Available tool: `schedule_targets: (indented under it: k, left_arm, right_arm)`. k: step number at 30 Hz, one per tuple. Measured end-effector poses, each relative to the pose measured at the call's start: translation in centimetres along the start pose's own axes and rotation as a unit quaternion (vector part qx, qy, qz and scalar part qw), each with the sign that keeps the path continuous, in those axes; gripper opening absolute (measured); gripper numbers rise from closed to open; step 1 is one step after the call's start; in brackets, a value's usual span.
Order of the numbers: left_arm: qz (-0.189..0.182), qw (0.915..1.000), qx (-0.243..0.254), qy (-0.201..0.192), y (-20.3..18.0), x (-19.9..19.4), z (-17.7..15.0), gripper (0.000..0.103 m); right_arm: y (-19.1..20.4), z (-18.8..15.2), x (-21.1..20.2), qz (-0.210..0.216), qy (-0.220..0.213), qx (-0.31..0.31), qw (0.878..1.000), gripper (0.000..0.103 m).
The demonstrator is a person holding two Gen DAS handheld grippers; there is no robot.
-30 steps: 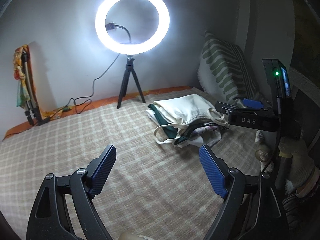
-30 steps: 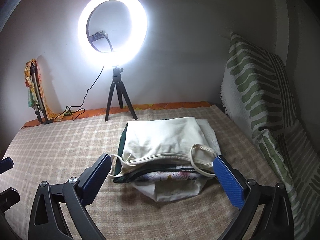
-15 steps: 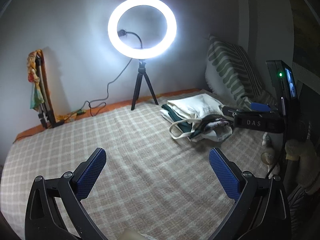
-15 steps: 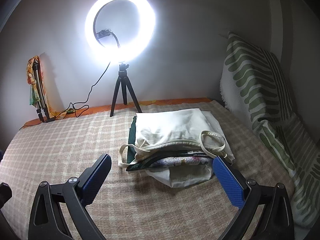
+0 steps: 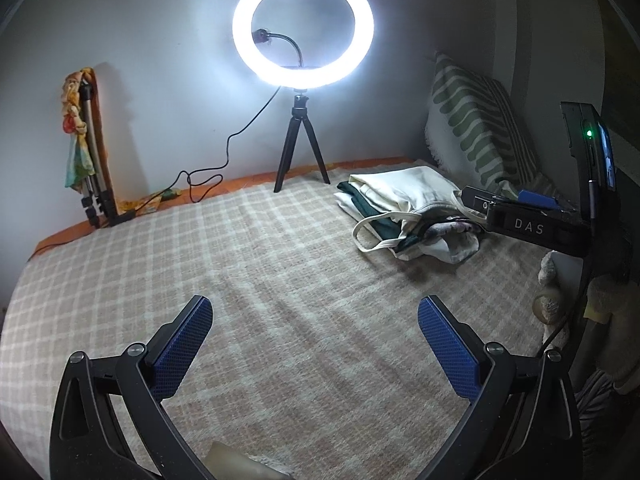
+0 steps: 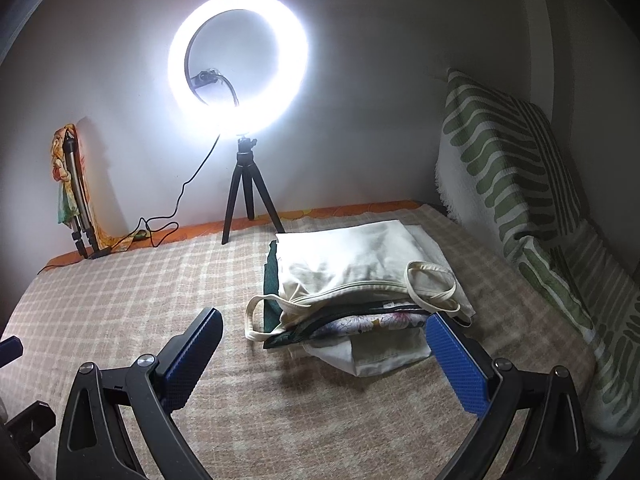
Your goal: Fold small clothes
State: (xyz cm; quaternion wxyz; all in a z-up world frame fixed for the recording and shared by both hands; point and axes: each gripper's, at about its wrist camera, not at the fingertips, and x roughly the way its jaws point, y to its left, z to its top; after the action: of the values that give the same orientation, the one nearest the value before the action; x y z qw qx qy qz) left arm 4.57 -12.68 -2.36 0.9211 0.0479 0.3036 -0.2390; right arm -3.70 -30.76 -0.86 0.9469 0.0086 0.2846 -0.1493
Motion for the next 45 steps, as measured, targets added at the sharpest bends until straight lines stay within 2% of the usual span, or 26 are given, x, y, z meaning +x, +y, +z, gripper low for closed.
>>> schedule_targets:
  k: [10, 45]
  left_arm:
    - [0.014, 0.9999, 0.003, 0.008, -0.11, -0.02, -0.15, 0.102]
    - [0.011, 0.9999, 0.001, 0.008, -0.47, -0.46, -0.21, 0.102]
  right_arm:
    - [0.14, -0.14, -0.24, 0.000, -0.006, 0.000, 1.000, 0.103]
    - [0.12, 0.03, -0.91, -0.008, -0.014, 0.001, 1.000, 0.103]
